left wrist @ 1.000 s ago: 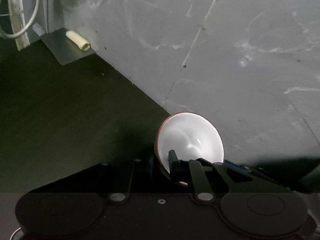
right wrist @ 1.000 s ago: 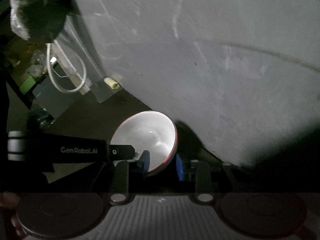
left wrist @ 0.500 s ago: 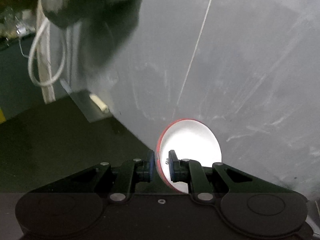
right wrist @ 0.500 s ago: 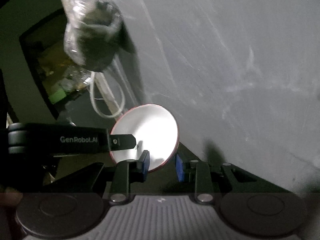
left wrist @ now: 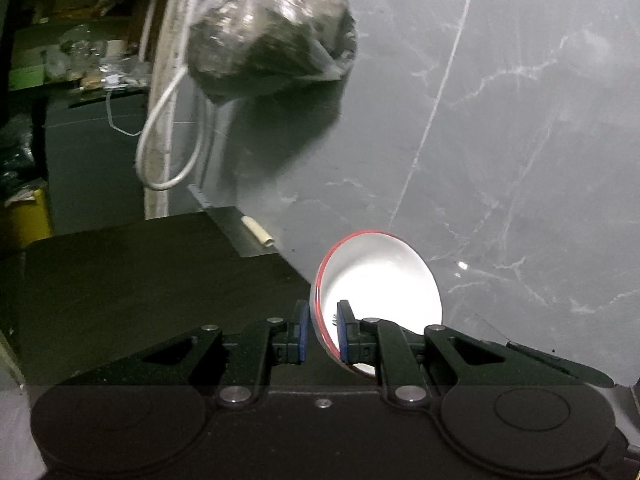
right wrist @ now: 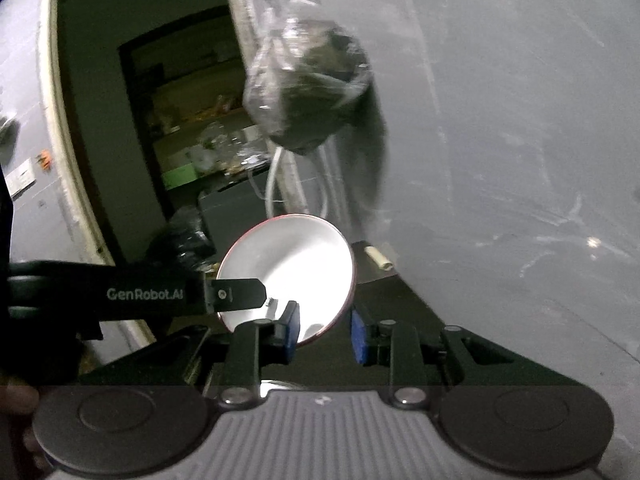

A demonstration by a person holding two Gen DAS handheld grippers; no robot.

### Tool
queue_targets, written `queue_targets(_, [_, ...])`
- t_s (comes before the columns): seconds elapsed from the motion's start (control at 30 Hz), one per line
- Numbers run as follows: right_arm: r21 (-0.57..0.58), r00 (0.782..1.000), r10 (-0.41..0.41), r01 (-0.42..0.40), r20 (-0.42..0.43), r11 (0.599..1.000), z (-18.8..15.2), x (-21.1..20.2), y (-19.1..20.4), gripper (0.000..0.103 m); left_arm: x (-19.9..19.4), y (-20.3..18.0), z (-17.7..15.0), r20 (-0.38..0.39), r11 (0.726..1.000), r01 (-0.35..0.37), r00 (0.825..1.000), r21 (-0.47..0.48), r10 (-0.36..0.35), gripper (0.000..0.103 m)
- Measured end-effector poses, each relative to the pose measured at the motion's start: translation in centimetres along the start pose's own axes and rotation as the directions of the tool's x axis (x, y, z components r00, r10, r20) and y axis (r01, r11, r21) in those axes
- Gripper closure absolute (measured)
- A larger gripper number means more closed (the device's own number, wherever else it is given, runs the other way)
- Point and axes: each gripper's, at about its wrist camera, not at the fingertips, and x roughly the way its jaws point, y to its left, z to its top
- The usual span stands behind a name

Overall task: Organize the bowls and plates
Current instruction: 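Lift the second white bowl with both grippers toward the steel bowl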

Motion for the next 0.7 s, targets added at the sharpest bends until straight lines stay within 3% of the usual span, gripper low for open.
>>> queue_targets(0.33, [-0.14, 0.997, 0.071, -0.074, -0.021, 0.987, -0.8, -2.6, 6.0, 0.074, -6.9, 3.4, -3.4, 0.074, 0.994, -0.036, 0.996, -0.106, 0.044, 0.088])
queue_targets(0.57, [-0.185, 0.992, 0.099, -0.112, -0.079, 0.976, -2.8, -3.8, 9.2, 0.074, -10.4, 5.2, -6.4, 0.065, 0.987, -0.058, 0.996, -0.152, 0.069, 0.088])
queue_targets(0.7, [-0.151, 0.983, 0.125, -0.145, -0.136, 0.978, -4.0, -4.3, 10.2, 0.074, -11.9, 6.1, -8.2, 0.047, 0.981, -0.077, 0.995, -0.179, 0.086, 0.088])
